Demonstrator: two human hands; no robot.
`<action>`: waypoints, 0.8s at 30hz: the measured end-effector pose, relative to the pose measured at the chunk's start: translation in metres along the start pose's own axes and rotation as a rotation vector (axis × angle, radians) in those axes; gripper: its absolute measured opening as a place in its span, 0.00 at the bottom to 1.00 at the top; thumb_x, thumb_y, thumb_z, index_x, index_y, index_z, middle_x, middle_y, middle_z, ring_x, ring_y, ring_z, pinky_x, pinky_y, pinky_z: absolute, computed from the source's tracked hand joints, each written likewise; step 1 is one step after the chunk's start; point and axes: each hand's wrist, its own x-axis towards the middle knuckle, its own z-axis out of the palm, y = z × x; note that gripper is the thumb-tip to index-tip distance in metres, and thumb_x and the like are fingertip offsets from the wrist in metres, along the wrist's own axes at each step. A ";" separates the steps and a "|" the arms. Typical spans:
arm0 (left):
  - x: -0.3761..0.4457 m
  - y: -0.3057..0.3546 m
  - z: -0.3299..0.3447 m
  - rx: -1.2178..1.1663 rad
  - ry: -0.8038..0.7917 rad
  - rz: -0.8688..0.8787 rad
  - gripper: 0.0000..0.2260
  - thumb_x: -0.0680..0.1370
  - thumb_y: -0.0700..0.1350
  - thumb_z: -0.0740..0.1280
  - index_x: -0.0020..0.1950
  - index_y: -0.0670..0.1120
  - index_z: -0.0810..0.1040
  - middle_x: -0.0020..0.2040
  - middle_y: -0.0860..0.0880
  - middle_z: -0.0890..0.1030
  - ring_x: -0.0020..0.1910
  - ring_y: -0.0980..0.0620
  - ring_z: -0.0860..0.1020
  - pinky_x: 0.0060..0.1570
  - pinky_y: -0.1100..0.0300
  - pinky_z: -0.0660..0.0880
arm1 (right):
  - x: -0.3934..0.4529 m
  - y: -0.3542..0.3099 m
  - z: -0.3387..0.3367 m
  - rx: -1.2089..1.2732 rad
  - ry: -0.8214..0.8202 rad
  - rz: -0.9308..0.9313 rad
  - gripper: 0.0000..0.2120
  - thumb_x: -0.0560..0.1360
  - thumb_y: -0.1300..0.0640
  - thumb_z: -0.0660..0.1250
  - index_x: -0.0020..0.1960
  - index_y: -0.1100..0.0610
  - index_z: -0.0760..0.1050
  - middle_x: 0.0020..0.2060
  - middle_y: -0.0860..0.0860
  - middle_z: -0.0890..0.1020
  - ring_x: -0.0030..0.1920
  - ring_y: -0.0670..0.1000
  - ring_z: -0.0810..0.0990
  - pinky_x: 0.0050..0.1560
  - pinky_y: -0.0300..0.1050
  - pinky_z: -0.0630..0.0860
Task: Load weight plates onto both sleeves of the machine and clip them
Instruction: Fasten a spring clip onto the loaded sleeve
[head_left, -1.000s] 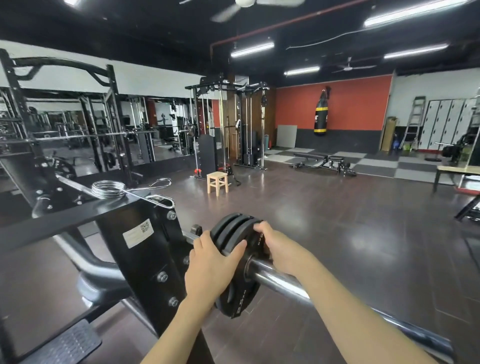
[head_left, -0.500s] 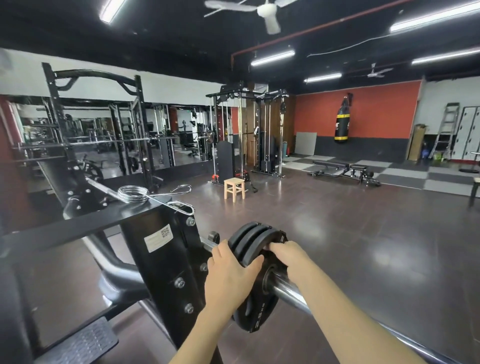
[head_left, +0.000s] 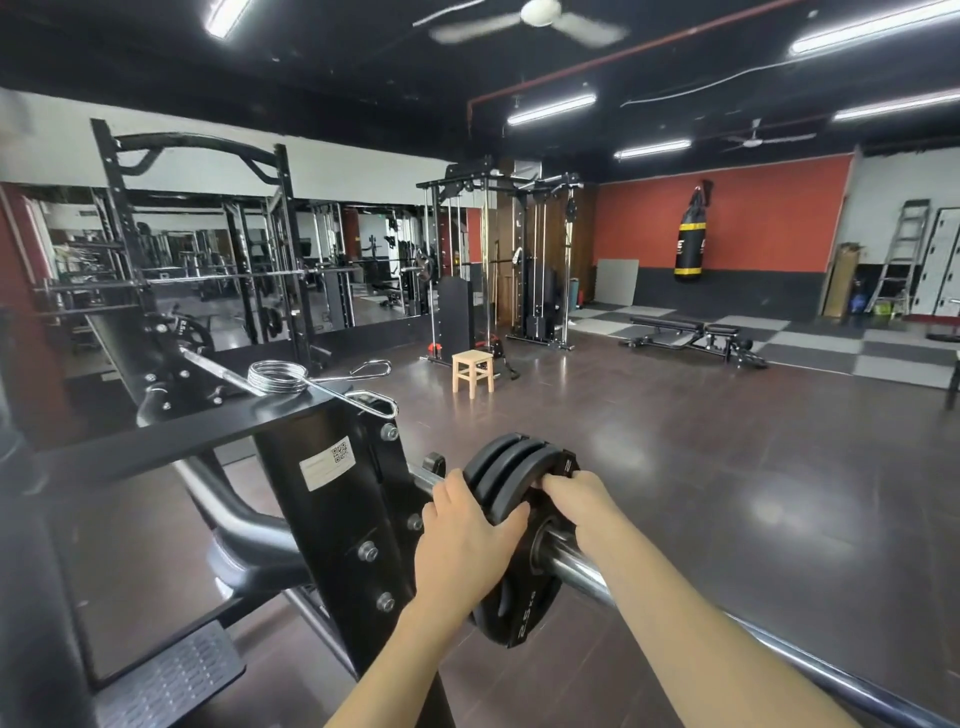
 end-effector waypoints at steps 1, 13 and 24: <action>0.001 0.000 0.001 0.005 -0.003 -0.002 0.35 0.75 0.65 0.66 0.74 0.49 0.59 0.68 0.50 0.68 0.66 0.50 0.69 0.59 0.54 0.72 | -0.001 0.000 0.001 -0.003 0.000 -0.015 0.06 0.76 0.61 0.70 0.52 0.61 0.81 0.45 0.58 0.85 0.47 0.58 0.83 0.47 0.49 0.78; 0.029 -0.011 -0.139 0.229 0.441 0.247 0.18 0.81 0.60 0.59 0.57 0.49 0.81 0.54 0.51 0.82 0.51 0.51 0.79 0.51 0.51 0.78 | -0.062 -0.061 0.033 -0.615 0.332 -0.606 0.13 0.79 0.52 0.63 0.62 0.55 0.73 0.59 0.53 0.74 0.64 0.57 0.70 0.60 0.52 0.69; 0.103 -0.064 -0.218 0.417 0.092 -0.200 0.29 0.81 0.63 0.55 0.67 0.39 0.72 0.64 0.37 0.77 0.62 0.36 0.76 0.56 0.48 0.71 | -0.064 -0.098 0.150 -0.800 -0.103 -0.641 0.22 0.83 0.43 0.59 0.67 0.59 0.71 0.62 0.55 0.79 0.57 0.56 0.78 0.52 0.47 0.73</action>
